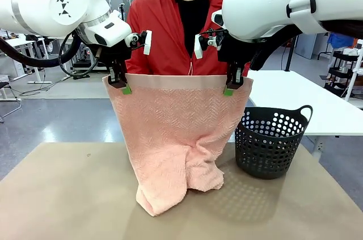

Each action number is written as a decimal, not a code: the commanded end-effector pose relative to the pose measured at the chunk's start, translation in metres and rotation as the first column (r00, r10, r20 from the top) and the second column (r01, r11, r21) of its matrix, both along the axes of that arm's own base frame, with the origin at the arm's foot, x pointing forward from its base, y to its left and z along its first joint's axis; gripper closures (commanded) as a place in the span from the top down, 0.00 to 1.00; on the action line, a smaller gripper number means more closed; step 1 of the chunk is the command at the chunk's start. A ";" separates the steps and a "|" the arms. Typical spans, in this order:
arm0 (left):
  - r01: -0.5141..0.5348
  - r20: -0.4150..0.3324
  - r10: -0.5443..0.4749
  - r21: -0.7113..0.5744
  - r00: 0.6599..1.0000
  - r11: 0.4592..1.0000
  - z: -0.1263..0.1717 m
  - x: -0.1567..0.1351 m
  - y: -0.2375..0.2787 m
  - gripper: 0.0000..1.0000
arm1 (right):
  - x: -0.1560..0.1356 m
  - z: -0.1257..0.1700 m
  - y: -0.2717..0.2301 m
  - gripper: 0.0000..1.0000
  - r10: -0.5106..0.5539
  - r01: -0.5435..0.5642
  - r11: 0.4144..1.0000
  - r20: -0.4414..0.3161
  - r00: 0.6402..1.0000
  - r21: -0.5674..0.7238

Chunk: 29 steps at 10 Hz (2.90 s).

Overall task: Fold the towel.
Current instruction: Release the end of the 100 cm Hotel Towel you were holding and grab the top end of the folded side.

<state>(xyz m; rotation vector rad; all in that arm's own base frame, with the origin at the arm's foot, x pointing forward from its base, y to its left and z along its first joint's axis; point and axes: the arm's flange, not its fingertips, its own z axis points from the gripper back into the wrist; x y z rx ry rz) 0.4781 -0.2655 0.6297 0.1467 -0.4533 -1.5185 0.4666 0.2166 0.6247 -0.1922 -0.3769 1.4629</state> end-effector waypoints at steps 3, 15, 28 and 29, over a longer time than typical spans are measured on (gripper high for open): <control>-0.013 0.004 0.013 0.001 1.000 1.000 0.002 0.000 0.001 0.00 | -0.001 0.000 -0.001 0.00 0.002 -0.002 1.000 0.005 1.000 -0.011; -0.013 0.004 0.013 0.001 1.000 1.000 0.002 0.000 0.001 0.00 | -0.001 0.000 -0.001 0.00 0.002 -0.002 1.000 0.005 1.000 -0.011; -0.013 0.004 0.013 0.001 1.000 1.000 0.002 0.000 0.001 0.00 | -0.001 0.000 -0.001 0.00 0.002 -0.002 1.000 0.005 1.000 -0.011; -0.013 0.004 0.013 0.001 1.000 1.000 0.002 0.000 0.001 0.00 | -0.001 0.000 -0.001 0.00 0.002 -0.002 1.000 0.005 1.000 -0.011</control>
